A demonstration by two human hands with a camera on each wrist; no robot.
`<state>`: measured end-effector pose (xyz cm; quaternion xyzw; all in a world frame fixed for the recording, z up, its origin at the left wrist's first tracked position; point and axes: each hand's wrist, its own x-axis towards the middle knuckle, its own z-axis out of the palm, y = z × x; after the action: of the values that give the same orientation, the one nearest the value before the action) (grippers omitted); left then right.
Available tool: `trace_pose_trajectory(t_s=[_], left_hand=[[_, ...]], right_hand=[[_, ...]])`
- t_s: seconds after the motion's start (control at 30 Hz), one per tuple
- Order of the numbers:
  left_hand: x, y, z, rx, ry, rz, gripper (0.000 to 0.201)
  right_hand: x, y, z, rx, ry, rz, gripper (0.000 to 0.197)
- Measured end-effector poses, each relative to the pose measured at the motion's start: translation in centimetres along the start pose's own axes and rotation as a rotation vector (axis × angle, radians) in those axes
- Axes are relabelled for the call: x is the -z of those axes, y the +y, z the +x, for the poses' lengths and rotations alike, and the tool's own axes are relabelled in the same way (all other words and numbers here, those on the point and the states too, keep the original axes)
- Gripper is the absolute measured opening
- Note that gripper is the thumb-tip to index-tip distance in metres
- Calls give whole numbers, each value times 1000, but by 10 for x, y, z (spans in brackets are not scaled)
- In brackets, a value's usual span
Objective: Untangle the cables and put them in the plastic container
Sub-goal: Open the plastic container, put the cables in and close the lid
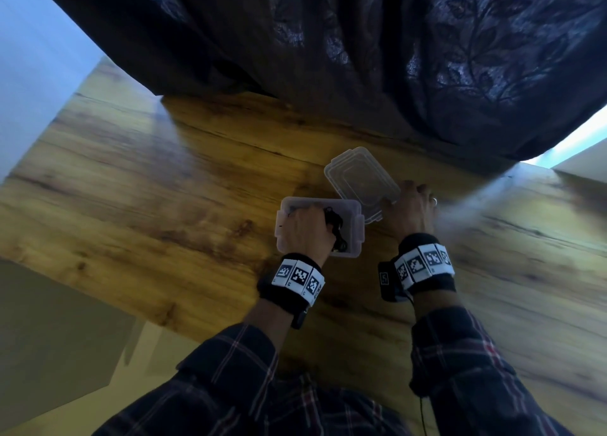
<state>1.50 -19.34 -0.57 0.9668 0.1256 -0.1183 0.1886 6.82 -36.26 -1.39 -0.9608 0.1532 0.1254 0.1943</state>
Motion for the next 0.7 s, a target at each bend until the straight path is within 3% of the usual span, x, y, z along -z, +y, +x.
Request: trace_pose_trajectory(t_s=[0.13, 0.3, 0.4, 0.57, 0.7], left_hand=[[4, 9, 0, 26, 15, 19, 11], [3, 3, 0, -14, -11, -11, 15], [16, -5, 1, -65, -114, -52, 21], [51, -41, 3, -78, -13, -324, 20], [68, -72, 1, 54, 101, -620, 49]], right_hand=[[-4, 2, 15, -16, -27, 5, 43], [4, 17, 24, -27, -67, 188, 18], [24, 24, 14, -44, -39, 357, 25], [43, 27, -25, 77, 55, 547, 19], [36, 26, -63, 214, 58, 546, 23]])
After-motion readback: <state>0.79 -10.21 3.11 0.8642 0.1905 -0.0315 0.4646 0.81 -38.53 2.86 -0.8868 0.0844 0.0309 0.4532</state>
